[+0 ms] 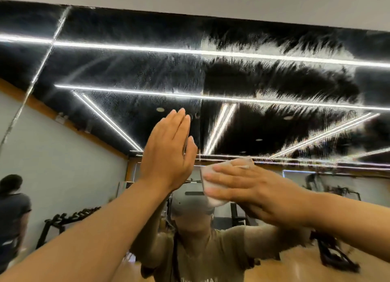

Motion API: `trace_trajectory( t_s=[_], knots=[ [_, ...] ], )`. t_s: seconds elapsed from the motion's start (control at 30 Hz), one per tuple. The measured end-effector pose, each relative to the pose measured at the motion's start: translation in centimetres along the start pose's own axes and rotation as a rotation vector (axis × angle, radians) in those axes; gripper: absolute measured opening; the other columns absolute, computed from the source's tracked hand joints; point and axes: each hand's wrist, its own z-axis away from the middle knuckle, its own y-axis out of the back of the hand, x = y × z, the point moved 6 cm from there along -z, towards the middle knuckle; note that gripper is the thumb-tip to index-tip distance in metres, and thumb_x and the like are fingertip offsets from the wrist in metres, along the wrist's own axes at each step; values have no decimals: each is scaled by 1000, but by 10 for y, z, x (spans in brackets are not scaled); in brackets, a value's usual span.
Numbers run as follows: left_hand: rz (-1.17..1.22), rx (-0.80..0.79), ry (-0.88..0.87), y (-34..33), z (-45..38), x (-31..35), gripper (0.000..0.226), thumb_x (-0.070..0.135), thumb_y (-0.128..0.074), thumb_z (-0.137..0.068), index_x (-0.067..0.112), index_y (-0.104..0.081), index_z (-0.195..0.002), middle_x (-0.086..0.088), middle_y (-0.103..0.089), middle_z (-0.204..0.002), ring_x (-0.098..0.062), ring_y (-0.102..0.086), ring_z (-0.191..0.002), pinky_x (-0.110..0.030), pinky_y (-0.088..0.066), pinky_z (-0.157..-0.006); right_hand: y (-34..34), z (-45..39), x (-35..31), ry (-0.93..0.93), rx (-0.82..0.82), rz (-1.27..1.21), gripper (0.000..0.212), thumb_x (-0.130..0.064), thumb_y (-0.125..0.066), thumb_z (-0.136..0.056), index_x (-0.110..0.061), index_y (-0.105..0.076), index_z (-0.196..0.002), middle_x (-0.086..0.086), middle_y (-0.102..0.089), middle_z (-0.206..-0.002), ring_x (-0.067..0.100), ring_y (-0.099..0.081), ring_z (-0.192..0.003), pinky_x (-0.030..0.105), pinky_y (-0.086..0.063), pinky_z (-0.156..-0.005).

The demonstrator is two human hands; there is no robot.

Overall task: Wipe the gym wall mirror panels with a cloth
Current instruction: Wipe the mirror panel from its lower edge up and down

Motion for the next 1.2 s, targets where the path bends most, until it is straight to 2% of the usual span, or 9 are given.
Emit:
trace_trajectory(
  t_s=[0.1, 0.23, 0.33, 0.4, 0.53, 0.6, 0.9, 1.07, 1.2],
  knots=[
    [-21, 7, -10, -1, 0, 0, 56, 31, -34, -96, 1, -51, -141, -14, -48, -148, -27, -39, -141, -34, -22, -119, 17, -23, 28, 19, 39, 30, 49, -22, -38, -101, -31, -39, -149, -8, -30, -160, 10, -20, -150, 36, -20, -122],
    [-8, 20, -4, -2, 0, -2, 56, 32, -34, -96, 3, -52, -141, -13, -48, -149, -25, -39, -142, -32, -20, -119, 65, -69, 109, -391, 296, -64, 51, -39, -27, -100, -33, -36, -150, -9, -28, -160, 14, -22, -149, 29, -13, -119],
    [14, 30, 4, -2, 0, -2, 56, 31, -34, -96, 3, -52, -140, -12, -49, -148, -25, -39, -142, -35, -23, -119, 82, -97, 151, -618, 431, -153, 38, -14, -37, -101, -18, -57, -133, 3, -49, -142, 24, -40, -135, 31, -16, -120],
    [22, 40, 5, -2, 0, -2, 55, 31, -33, -97, 3, -52, -140, -12, -49, -148, -24, -38, -142, -34, -22, -119, 79, -106, 136, -592, 472, -137, 33, -11, -32, -93, -11, -59, -113, 9, -54, -122, 30, -47, -117, 51, -33, -107],
    [25, 54, 0, -2, 0, -4, 54, 30, -32, -98, 3, -52, -140, -12, -49, -148, -24, -39, -142, -31, -21, -120, 37, -63, 54, -428, 277, -109, 49, -11, -35, -100, -18, -46, -147, 4, -34, -158, 21, -22, -148, 33, -13, -121],
    [23, 50, -7, -1, -1, -4, 53, 29, -31, -99, 3, -53, -140, -13, -49, -147, -25, -40, -141, -33, -23, -120, 10, -23, 8, -277, 162, -109, 55, -15, -35, -99, -26, -34, -153, -5, -23, -163, 14, -10, -152, 39, -8, -124],
    [-101, -13, -35, 0, 1, 2, 64, 43, -40, -94, 0, -50, -141, -16, -48, -148, -30, -39, -141, -46, -30, -117, -7, 18, -2, 1, -21, 5, 55, -14, -37, -98, -26, -38, -151, -5, -25, -162, 12, -13, -152, 34, -8, -124],
    [-157, -42, -40, -2, 1, 1, 75, 56, -43, -92, 2, -46, -144, -14, -43, -151, -28, -35, -143, -44, -28, -119, 52, 11, 101, -492, 266, -54, 53, -18, -36, -97, -19, -41, -149, 0, -29, -160, 18, -23, -148, 20, 0, -119],
    [-206, -72, -21, -4, 0, 0, 82, 65, -42, -90, 4, -44, -145, -12, -42, -153, -27, -34, -144, -40, -25, -119, 59, 17, 123, -689, 443, -116, 51, -17, -32, -95, -12, -48, -143, 13, -39, -153, 31, -32, -142, 42, -17, -120]
  ],
)
